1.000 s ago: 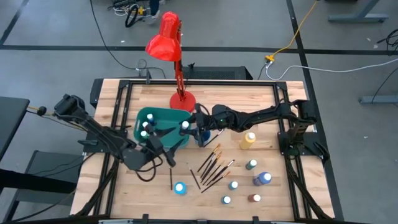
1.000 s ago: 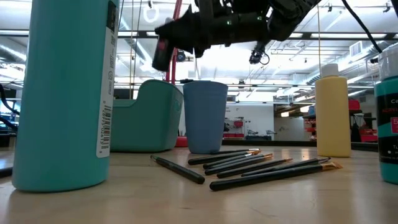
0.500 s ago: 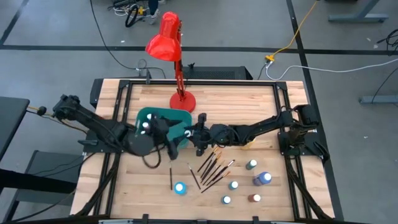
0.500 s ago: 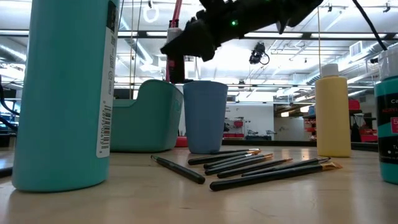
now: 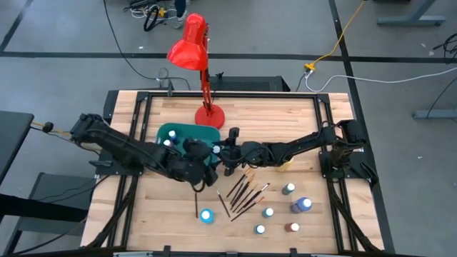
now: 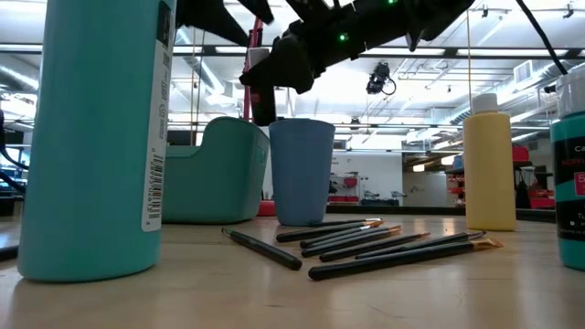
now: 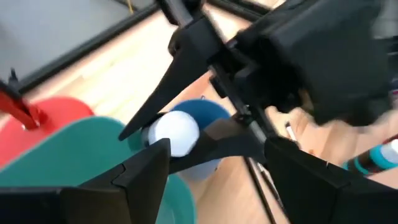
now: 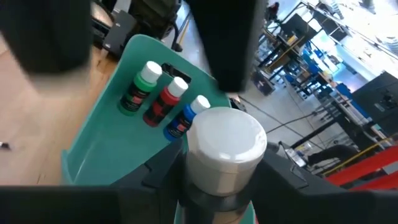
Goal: Pick & Place Paint Supplies
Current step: Put the black paint bottle into the green bin
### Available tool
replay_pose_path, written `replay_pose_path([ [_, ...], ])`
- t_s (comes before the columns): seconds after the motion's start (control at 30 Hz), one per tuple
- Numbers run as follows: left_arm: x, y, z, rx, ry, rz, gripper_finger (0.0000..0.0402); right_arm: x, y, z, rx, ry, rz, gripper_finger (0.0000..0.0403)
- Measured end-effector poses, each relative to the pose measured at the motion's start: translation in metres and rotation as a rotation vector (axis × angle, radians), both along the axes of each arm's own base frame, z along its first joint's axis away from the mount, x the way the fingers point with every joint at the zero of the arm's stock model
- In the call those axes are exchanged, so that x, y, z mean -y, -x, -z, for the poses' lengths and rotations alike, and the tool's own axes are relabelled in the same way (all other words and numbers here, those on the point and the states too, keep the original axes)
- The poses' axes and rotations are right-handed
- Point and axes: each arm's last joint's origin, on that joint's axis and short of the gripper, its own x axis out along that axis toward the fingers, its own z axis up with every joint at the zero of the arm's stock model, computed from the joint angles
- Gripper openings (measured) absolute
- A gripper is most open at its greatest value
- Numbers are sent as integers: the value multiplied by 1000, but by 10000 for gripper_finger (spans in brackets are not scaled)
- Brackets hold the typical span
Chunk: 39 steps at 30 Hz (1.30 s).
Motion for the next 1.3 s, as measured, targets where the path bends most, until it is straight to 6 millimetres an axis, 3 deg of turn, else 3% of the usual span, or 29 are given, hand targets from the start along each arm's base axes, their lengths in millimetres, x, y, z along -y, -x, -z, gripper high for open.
replay_pose_path([
  [0.47, -32, -10, 5, -26, 122, -73, 270, -1, 1, 2, -16, -17, 2, 162],
  [0.8, -37, -9, 4, -32, 107, -84, 268, 0, 1, 1, -12, -18, 0, 162],
  [1.3, -38, -9, 6, -46, 130, -77, 146, -1, 0, 0, 6, -31, -28, 162],
])
